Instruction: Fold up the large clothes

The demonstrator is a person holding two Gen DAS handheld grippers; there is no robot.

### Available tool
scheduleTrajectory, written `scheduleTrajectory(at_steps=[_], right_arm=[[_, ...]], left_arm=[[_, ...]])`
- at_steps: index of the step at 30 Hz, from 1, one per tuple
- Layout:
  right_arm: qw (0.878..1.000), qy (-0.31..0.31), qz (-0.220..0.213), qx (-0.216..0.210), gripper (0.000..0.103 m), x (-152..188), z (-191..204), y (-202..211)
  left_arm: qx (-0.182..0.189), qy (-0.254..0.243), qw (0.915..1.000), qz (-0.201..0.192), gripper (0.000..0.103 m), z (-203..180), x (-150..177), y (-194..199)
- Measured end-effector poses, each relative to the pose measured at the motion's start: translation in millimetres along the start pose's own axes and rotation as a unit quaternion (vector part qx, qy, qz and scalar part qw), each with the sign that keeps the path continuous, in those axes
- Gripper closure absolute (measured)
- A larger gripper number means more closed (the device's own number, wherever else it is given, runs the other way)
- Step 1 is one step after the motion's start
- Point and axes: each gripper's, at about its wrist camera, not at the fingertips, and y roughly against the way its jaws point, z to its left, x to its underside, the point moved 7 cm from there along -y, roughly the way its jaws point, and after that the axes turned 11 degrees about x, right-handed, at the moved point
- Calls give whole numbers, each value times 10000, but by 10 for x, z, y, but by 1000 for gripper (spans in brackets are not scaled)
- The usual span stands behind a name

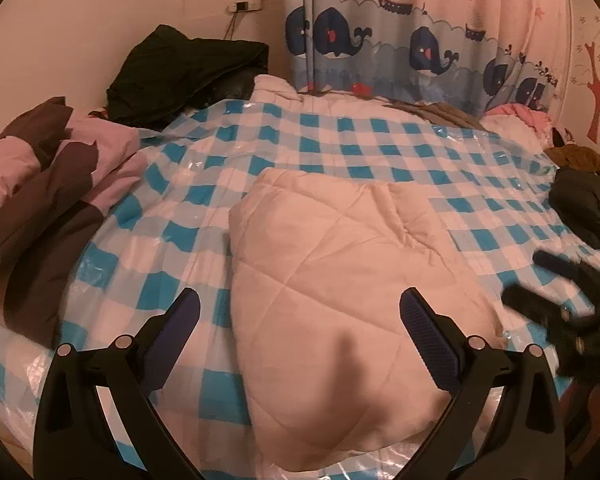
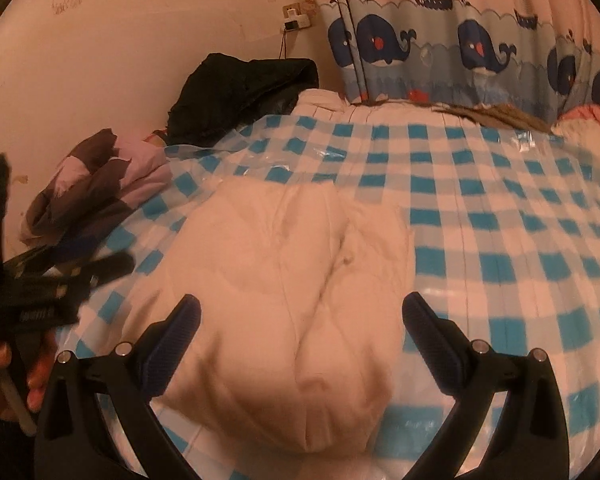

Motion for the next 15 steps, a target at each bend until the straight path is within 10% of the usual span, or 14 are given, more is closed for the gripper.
scheduleTrajectory(at_steps=[15], right_arm=[[9967, -120, 774, 195, 6, 93, -46, -147]], left_arm=[[-160, -56, 9989, 437, 7, 38, 175, -154]])
